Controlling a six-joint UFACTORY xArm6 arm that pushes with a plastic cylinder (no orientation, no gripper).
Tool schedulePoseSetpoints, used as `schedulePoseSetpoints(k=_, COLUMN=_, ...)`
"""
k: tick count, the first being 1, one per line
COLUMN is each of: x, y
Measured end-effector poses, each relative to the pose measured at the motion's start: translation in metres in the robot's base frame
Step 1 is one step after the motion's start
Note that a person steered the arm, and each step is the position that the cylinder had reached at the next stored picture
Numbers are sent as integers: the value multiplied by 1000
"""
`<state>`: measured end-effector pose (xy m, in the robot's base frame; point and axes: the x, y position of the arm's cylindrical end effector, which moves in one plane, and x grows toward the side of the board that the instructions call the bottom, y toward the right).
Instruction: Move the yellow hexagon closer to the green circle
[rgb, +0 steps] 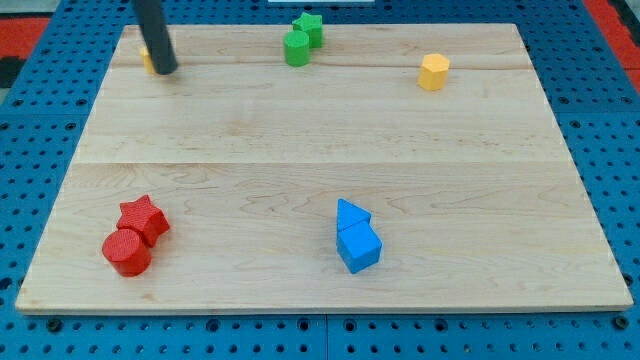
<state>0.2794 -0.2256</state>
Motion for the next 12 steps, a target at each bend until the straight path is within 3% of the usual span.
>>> schedulePoseSetpoints(k=1, x=-22, y=-2)
schedulePoseSetpoints(k=2, x=9, y=49)
schedulePoseSetpoints(k=3, x=34, y=179)
schedulePoseSetpoints(k=4, x=54, y=252)
schedulePoseSetpoints(k=5, x=31, y=309)
schedulePoseSetpoints(k=7, x=-48, y=321)
schedulePoseSetpoints(k=8, x=-53, y=385)
schedulePoseSetpoints(k=9, x=-35, y=386)
schedulePoseSetpoints(k=12, x=-32, y=385)
